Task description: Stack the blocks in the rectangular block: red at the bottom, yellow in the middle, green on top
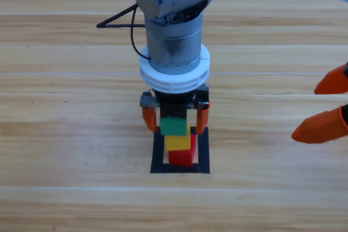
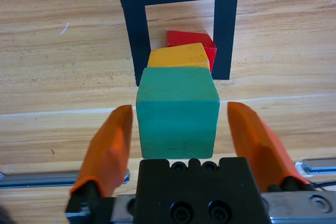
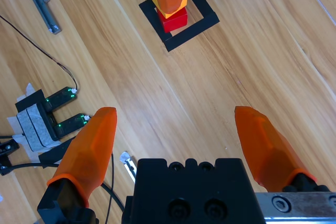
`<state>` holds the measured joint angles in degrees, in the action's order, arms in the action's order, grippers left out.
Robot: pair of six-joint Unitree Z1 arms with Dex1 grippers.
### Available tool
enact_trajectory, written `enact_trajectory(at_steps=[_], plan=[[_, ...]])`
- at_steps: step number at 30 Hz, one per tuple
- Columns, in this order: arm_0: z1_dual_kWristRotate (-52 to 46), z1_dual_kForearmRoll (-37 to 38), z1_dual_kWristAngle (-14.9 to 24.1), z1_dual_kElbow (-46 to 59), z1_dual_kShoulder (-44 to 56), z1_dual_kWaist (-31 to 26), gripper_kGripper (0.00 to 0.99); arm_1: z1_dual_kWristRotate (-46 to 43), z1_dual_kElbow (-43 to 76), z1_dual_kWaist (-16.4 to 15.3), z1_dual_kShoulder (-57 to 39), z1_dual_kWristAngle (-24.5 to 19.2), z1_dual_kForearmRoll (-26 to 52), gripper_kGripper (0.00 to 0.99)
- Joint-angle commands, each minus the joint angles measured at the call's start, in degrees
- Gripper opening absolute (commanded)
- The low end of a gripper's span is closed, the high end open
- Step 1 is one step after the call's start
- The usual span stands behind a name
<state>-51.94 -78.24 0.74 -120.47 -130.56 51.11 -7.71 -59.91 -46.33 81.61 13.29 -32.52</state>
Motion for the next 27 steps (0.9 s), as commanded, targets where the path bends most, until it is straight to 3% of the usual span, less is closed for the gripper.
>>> enact_trajectory(at_steps=[1,11,14,18,20,22,23,24,27], plan=[[-0.35,-0.33,1.02,-0.38,1.27,1.37,0.99,-0.29,0.05,0.98,2.15,0.33,-0.18,0.988],[-0.26,-0.95,4.97,-1.17,12.44,1.37,0.99,-0.2,-0.12,0.98,0.83,-0.19,-0.53,0.988],[-0.09,-0.95,8.49,-1.17,20.61,1.63,0.99,-0.2,-0.21,0.98,0.83,0.16,-0.62,0.988],[0.35,0.37,16.66,6.39,33.62,3.21,0.99,-0.2,-0.3,0.98,1.01,0.42,-0.62,0.988],[4.04,8.54,18.24,17.81,40.21,3.21,0.99,-0.2,-0.3,0.98,1.09,0.42,-0.62,0.988],[11.6,27.26,17.54,38.91,51.9,3.21,0.99,-0.2,-0.3,0.98,1.09,0.42,-0.62,0.988],[15.47,35.09,15.34,47.96,57.35,3.21,0.99,-0.11,-0.3,0.98,1.09,0.42,-0.7,0.988],[18.46,39.39,13.67,53.32,60.34,3.21,0.99,-0.2,-0.3,0.98,1.09,0.42,-0.7,0.988],[24.17,41.68,11.74,57.01,59.81,3.21,0.99,-0.2,-0.3,0.98,1.18,0.42,-0.7,0.988]])
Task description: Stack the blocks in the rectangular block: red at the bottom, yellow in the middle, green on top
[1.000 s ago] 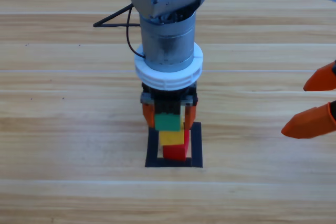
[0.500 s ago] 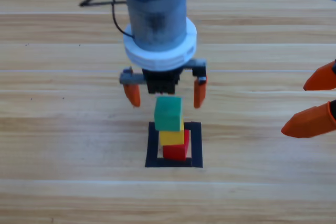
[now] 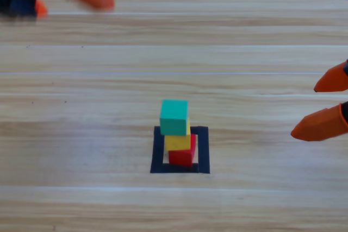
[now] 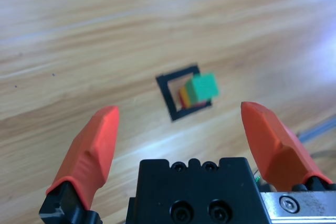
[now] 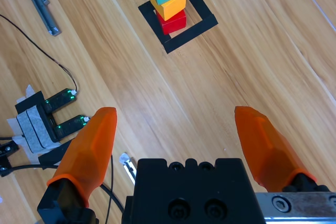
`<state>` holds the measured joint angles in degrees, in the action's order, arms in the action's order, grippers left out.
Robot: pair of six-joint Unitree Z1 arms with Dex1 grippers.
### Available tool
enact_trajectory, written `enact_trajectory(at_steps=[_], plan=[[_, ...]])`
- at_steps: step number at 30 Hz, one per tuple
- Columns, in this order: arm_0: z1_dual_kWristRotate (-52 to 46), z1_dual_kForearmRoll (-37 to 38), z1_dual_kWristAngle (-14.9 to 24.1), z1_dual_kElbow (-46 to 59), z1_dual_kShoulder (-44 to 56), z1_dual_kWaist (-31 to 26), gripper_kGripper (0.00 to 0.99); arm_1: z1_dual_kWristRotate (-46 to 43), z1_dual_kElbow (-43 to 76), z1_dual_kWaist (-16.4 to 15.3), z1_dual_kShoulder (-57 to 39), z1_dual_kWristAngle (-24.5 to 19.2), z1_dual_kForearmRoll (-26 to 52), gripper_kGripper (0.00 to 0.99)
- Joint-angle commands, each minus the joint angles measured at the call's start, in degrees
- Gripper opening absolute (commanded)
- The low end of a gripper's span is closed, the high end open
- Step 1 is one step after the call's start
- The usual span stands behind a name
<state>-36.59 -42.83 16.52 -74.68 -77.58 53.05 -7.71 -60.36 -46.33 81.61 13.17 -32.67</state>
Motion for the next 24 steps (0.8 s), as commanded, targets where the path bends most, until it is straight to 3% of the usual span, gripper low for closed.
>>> enact_trajectory(at_steps=[1,8,24], plan=[[11.46,9.43,-5.71,13.07,6.91,1.27,0.99,-0.2,0.24,0.98,1.18,0.54,-0.55,0.988],[18.31,14.88,-9.84,18.0,8.94,3.12,0.99,-0.2,0.15,0.98,1.53,0.62,-0.55,0.988],[18.66,16.02,-9.84,20.9,11.13,2.94,0.99,-0.2,0.06,0.98,1.89,0.62,-0.55,0.988]])
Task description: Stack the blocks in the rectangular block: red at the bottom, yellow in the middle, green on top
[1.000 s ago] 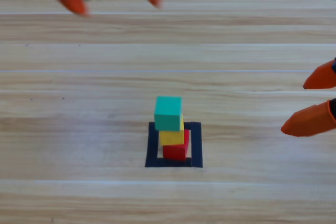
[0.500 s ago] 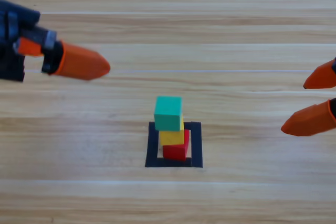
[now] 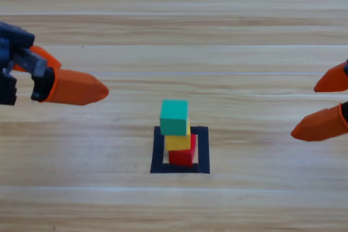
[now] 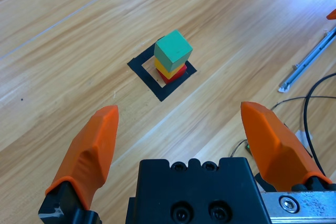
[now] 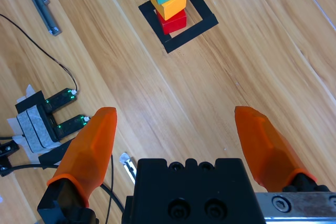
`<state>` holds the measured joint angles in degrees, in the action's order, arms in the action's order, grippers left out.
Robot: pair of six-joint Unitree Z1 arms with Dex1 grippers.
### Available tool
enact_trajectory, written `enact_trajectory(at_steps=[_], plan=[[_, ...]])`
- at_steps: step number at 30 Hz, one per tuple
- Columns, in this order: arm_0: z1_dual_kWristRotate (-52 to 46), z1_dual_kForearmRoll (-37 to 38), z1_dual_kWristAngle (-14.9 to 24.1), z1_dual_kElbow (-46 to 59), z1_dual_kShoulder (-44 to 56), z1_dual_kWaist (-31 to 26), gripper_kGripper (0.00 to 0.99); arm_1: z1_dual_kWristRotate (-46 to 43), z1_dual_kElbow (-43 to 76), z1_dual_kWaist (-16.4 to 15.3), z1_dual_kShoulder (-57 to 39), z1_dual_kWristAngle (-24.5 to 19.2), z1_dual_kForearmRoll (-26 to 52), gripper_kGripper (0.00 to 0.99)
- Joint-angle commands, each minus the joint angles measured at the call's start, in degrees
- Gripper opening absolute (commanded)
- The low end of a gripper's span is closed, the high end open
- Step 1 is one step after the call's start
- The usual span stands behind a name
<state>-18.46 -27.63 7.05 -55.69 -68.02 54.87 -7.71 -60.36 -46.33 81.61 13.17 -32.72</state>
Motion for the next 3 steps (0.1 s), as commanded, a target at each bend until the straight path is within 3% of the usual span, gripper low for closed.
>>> enact_trajectory(at_steps=[1,3], plan=[[0.53,1.0,-0.46,2.25,2.02,1.03,0.99,-0.2,0.07,0.98,1.97,0.62,-0.5,0.988],[0.79,1.0,-0.37,2.87,2.9,0.85,0.99,-0.2,0.07,0.98,1.97,0.62,-0.5,0.988]])
